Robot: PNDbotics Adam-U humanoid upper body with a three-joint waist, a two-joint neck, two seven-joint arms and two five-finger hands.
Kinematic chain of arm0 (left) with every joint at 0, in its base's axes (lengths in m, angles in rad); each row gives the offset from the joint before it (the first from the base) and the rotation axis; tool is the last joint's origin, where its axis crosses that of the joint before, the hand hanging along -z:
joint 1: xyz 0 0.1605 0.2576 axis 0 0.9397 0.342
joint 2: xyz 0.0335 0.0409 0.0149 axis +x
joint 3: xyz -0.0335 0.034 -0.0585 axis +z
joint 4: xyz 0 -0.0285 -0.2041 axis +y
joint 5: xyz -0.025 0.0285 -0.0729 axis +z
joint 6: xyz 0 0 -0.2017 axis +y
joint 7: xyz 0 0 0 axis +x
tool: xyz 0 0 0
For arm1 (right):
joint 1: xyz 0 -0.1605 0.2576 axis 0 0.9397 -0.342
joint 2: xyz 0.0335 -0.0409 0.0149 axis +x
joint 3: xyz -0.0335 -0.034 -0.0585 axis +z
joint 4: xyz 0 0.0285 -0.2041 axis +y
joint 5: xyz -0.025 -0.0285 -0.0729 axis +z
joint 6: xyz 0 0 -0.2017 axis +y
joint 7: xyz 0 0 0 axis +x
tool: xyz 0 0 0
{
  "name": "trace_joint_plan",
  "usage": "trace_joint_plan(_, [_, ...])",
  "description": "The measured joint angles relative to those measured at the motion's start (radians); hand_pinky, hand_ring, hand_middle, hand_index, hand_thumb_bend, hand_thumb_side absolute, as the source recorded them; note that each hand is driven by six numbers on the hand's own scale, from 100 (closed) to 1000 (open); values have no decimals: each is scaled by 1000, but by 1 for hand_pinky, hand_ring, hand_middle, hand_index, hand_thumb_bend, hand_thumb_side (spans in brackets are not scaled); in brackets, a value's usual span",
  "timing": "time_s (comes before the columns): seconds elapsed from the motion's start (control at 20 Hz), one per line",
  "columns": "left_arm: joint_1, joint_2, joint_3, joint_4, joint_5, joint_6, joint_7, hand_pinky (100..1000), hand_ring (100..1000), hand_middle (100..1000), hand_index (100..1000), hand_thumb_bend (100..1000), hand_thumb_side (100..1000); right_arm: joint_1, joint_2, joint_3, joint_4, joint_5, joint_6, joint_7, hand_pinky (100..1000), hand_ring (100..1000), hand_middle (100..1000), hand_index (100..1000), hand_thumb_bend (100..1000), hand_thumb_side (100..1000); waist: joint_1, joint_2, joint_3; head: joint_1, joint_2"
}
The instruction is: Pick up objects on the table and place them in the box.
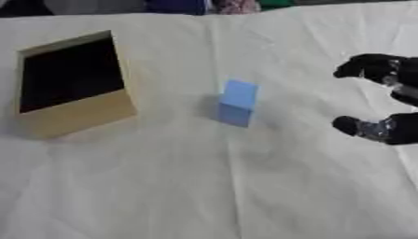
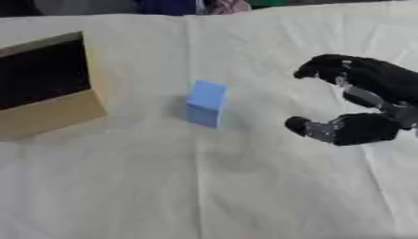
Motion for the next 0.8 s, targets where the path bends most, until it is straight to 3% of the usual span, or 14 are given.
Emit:
trace_joint_plan(0.15, [-4,0,-3,0,2,2,-3,933,951,848,935,386,866,-36,-1,23,0,-1,18,42,973,1000,956,982,480,987,-3,-6,2,-2,0])
trace_joint_plan(0.2, [-5,0,-4,0,3,2,-4,933,950,845,935,388,859,-49,-1,29,0,-5,26,60,975,1000,964,983,497,937,-4,-8,3,-3,0])
trace_joint_plan(0.4, [-6,0,-9,0,5,4,-10,933,950,836,933,386,857,-108,-1,45,0,-45,49,161,982,1000,956,981,425,830,-12,-13,8,-10,3])
trace_joint_plan(0.8, [-12,1,-15,0,8,11,-17,931,947,822,927,382,853,-256,9,65,0,-100,124,337,985,1000,967,997,494,898,-27,-36,3,-40,38])
